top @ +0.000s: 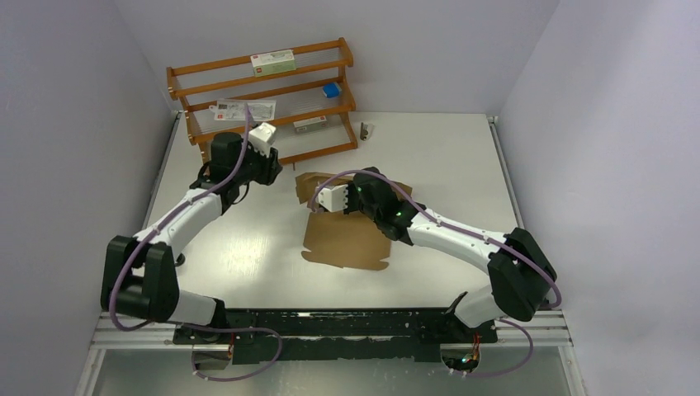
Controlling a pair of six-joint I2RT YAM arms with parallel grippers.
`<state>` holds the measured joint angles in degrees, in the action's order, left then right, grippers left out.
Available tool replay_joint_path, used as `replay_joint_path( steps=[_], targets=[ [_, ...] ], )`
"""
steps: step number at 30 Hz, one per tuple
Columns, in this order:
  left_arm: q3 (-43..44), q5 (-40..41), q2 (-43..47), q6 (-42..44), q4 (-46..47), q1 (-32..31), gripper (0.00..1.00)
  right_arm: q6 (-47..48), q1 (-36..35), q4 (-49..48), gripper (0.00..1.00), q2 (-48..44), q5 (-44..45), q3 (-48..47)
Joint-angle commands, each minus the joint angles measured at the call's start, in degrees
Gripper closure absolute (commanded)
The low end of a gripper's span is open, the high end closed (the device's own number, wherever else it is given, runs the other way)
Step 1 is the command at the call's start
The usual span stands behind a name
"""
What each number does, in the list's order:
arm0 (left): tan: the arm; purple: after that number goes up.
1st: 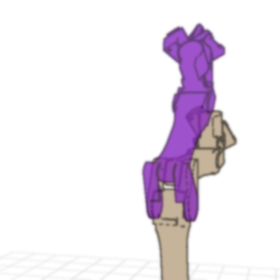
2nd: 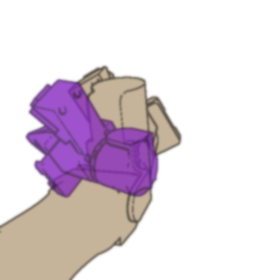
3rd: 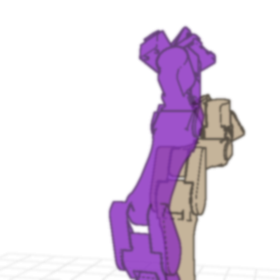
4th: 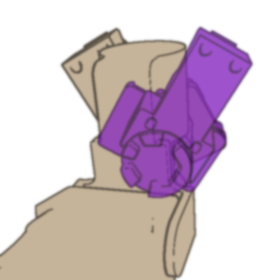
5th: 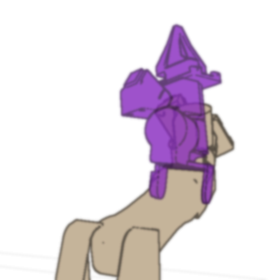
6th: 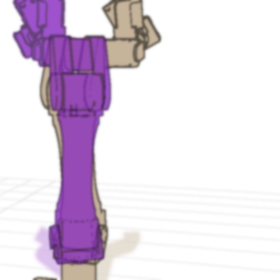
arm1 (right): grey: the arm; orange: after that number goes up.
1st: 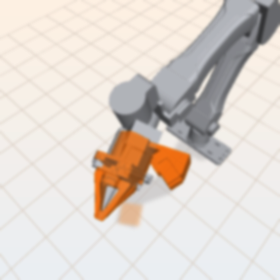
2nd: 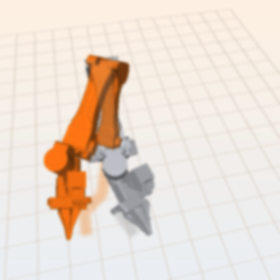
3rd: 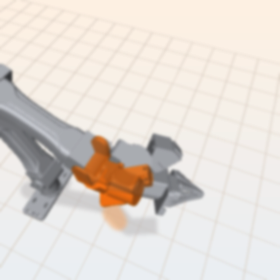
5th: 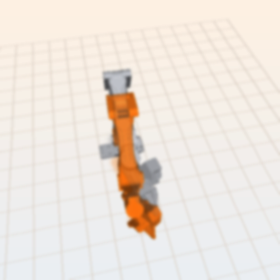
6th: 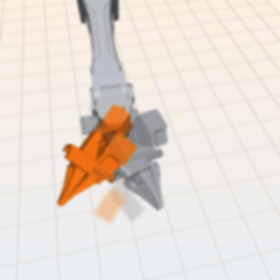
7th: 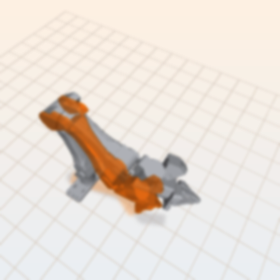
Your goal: Fold the paper box
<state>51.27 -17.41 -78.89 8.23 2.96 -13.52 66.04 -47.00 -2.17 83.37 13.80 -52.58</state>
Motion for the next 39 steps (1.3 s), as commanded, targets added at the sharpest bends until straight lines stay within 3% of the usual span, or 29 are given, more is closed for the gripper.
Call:
replay_joint_path(
  steps=[1,12,25,39],
  targets=[
    [2.95,0.59,-4.96,2.13,-4.32,0.86,0.57,1.23,-0.28,-1.67,1.0,-1.76,-0.7,-0.33],
    [7.87,-7.58,-15.51,2.83,-6.03,-1.55,0.54,3.11,-0.33,-4.19,1.0,-0.3,-2.33,0.9],
    [3.56,-6.62,-11.48,-0.54,-3.4,-7.14,0.59,7.07,-1.12,-11.24,1.0,2.91,0.75,4.69],
    [-0.47,-6.22,-6.2,-1.46,-6.35,-8.52,0.52,7.7,-1.64,-16.61,1.0,3.39,2.97,7.62]
  ],
)
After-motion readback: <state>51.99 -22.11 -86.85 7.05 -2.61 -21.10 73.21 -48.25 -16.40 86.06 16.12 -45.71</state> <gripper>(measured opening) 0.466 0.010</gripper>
